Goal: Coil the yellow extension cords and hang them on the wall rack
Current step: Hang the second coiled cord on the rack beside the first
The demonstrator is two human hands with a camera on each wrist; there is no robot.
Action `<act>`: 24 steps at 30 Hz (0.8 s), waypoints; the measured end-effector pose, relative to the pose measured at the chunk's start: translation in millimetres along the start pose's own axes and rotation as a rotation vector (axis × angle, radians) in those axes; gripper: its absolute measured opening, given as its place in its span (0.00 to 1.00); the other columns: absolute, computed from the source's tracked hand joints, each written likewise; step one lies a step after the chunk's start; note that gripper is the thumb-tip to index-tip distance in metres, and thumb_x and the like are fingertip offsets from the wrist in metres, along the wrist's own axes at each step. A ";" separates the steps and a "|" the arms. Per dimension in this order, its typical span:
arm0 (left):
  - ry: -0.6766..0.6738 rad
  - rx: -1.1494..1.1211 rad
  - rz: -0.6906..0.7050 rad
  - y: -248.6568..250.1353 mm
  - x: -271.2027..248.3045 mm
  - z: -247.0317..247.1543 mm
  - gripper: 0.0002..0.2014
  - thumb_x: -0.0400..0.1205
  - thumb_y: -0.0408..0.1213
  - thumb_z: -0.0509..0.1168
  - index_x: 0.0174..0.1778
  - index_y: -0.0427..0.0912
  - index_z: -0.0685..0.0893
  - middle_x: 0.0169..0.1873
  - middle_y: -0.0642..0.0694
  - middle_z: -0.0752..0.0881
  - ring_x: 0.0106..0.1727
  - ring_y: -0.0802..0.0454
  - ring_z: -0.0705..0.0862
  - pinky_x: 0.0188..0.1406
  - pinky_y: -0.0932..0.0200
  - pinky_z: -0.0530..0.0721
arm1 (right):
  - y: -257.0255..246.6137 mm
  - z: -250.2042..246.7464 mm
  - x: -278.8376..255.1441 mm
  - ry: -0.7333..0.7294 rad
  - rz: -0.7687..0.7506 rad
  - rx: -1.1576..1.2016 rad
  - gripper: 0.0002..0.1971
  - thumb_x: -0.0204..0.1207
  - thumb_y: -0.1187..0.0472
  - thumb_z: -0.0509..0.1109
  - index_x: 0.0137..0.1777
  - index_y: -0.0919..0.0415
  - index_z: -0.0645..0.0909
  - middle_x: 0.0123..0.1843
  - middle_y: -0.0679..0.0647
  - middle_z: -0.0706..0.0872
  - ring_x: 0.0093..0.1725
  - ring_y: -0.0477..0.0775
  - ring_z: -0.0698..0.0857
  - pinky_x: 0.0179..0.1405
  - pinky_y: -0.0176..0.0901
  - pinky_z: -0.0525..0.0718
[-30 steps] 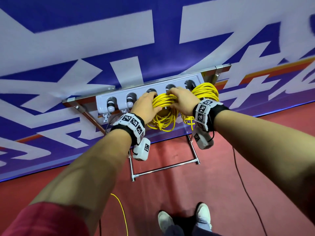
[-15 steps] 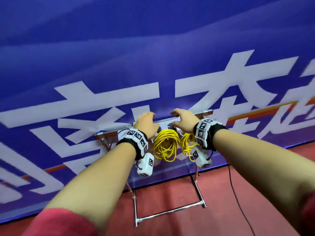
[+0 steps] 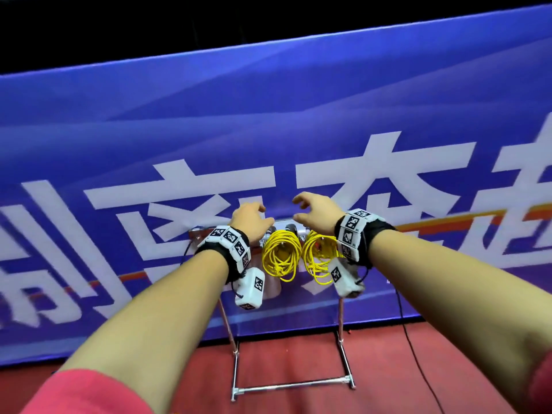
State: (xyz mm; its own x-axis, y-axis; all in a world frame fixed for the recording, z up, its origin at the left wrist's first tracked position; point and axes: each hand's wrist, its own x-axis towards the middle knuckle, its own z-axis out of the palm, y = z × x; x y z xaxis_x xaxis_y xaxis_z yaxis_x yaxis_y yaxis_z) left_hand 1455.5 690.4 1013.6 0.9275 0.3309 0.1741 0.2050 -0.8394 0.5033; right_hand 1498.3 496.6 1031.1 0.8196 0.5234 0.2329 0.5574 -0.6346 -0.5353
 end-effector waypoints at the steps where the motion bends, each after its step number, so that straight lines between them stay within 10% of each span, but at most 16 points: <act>1: 0.009 -0.019 -0.011 8.2 -18.8 3.6 0.23 0.76 0.47 0.71 0.65 0.42 0.83 0.65 0.41 0.84 0.66 0.41 0.82 0.67 0.48 0.79 | 0.4 -2.0 -19.0 -0.013 -0.008 0.000 0.22 0.77 0.55 0.73 0.70 0.58 0.78 0.64 0.58 0.85 0.62 0.58 0.83 0.58 0.44 0.76; 10: -0.016 -0.068 -0.087 53.7 -187.8 17.6 0.23 0.66 0.55 0.68 0.52 0.47 0.86 0.52 0.42 0.89 0.54 0.43 0.87 0.58 0.49 0.85 | 6.5 -20.5 -174.7 -0.111 0.004 0.027 0.21 0.73 0.56 0.75 0.66 0.57 0.80 0.54 0.56 0.86 0.53 0.59 0.86 0.53 0.48 0.84; 18: -0.002 0.028 -0.094 52.6 -314.5 -15.0 0.17 0.78 0.45 0.70 0.59 0.40 0.85 0.59 0.41 0.87 0.60 0.42 0.85 0.62 0.51 0.82 | -29.6 -23.9 -286.8 -0.134 0.003 0.072 0.21 0.76 0.58 0.74 0.67 0.61 0.79 0.49 0.52 0.81 0.45 0.55 0.81 0.35 0.40 0.76; 24: -0.052 0.042 -0.083 26.3 -441.4 -32.7 0.15 0.78 0.43 0.70 0.59 0.41 0.86 0.58 0.41 0.88 0.60 0.41 0.85 0.62 0.52 0.81 | -76.2 -0.1 -402.8 -0.134 0.071 0.076 0.20 0.76 0.60 0.74 0.67 0.62 0.79 0.56 0.62 0.87 0.50 0.61 0.86 0.46 0.44 0.79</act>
State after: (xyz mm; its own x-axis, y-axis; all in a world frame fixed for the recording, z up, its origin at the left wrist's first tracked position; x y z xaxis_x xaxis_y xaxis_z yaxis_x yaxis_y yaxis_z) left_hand 1041.2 536.4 977.6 0.9215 0.3781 0.0891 0.2934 -0.8278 0.4782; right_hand 1125.7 334.1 978.1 0.8289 0.5530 0.0842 0.4825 -0.6308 -0.6077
